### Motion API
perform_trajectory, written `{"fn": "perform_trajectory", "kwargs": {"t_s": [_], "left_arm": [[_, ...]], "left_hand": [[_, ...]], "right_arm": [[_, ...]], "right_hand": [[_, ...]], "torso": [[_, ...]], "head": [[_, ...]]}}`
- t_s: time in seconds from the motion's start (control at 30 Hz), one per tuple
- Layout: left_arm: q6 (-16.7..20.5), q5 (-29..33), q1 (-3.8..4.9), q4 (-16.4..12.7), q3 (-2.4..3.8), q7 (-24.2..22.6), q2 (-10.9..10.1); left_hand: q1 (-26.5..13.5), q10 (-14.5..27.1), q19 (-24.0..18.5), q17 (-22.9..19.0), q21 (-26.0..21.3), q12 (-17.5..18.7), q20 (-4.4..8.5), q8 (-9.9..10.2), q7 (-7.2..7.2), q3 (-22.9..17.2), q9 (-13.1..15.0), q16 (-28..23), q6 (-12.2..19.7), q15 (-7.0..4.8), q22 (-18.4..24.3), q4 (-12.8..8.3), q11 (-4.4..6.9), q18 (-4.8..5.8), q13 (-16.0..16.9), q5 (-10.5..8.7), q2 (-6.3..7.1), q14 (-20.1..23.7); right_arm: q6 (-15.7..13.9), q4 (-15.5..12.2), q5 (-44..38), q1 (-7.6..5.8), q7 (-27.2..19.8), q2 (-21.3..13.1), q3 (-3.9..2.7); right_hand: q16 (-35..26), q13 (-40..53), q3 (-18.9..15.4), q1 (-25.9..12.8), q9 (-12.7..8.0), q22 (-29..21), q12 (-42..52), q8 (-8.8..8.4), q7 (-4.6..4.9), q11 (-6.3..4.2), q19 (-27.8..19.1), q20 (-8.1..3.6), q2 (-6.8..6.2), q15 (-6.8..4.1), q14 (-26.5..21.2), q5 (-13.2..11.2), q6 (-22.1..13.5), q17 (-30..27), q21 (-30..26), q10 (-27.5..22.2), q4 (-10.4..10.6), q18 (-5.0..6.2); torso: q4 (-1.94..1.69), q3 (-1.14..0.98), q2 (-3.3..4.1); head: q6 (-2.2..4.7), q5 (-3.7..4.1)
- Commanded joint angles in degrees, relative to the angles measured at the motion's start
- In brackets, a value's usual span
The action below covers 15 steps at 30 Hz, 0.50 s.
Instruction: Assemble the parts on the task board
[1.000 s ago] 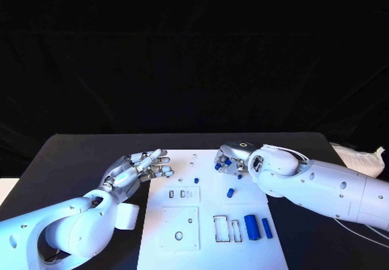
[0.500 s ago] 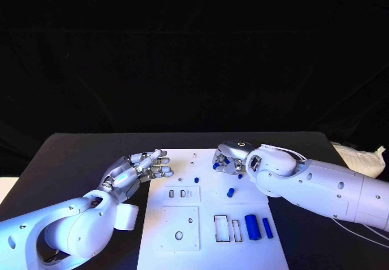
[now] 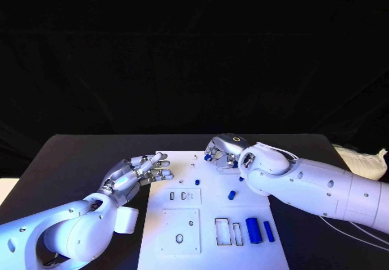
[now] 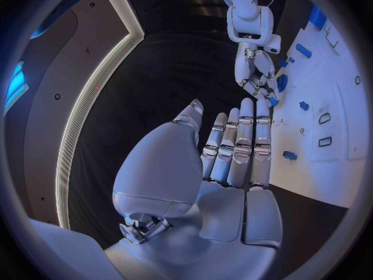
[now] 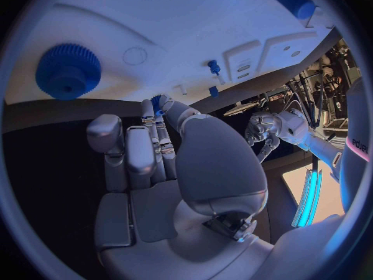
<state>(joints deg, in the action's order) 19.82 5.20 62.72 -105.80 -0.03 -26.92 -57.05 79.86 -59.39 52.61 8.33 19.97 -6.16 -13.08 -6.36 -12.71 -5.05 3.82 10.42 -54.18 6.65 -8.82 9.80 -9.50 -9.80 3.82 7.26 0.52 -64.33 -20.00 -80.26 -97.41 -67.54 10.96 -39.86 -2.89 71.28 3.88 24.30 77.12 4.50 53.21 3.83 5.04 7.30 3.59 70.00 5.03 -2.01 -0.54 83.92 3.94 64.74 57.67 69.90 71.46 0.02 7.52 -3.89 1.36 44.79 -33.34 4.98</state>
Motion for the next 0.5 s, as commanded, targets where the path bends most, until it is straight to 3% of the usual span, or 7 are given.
{"fn": "perform_trajectory", "kwargs": {"t_s": [0.03, 0.5], "left_arm": [[-1.07, 0.1, 0.08, -0.11, 0.05, -0.13, 0.16], [-0.89, 0.1, 0.14, -0.07, 0.05, -0.25, 0.44]], "left_hand": [[0.6, -0.04, 0.35, 0.1, -0.03, 0.35, 0.08, 0.37, -0.27, 0.03, -0.1, -0.37, -0.31, 0.11, 0.11, -0.55, -0.25, -0.66, -0.05, -0.12, 0.04, -0.26], [0.79, -0.04, 0.4, 0.18, -0.05, 0.47, 0.08, 0.47, -0.3, 0.0, -0.1, -0.45, -0.32, 0.11, 0.14, -0.76, -0.27, -0.66, -0.05, -0.12, 0.01, -0.33]], "right_arm": [[-2.34, 1.17, 0.24, -0.45, 1.01, 1.1, -0.02], [0.96, 5.84, 0.41, -1.35, 1.46, 5.95, 0.1]], "right_hand": [[0.39, -0.09, 0.05, -0.18, 0.73, 0.06, -0.27, -0.33, 0.2, 0.22, 0.39, 0.12, 0.22, -0.24, 2.07, -0.01, 0.19, 0.07, 0.18, 0.18, 0.43, -0.6], [0.8, -0.14, -0.01, -0.81, 0.77, 0.26, -0.32, -0.77, 0.43, 0.45, 0.22, 0.29, -0.49, -0.05, 1.93, 0.22, -0.13, 0.3, 0.43, -0.31, 1.13, -0.62]], "torso": [[-0.34, 0.05, 0.21], [-0.48, 0.22, 0.73]], "head": [[0.21, 0.24], [0.17, 0.33]]}}
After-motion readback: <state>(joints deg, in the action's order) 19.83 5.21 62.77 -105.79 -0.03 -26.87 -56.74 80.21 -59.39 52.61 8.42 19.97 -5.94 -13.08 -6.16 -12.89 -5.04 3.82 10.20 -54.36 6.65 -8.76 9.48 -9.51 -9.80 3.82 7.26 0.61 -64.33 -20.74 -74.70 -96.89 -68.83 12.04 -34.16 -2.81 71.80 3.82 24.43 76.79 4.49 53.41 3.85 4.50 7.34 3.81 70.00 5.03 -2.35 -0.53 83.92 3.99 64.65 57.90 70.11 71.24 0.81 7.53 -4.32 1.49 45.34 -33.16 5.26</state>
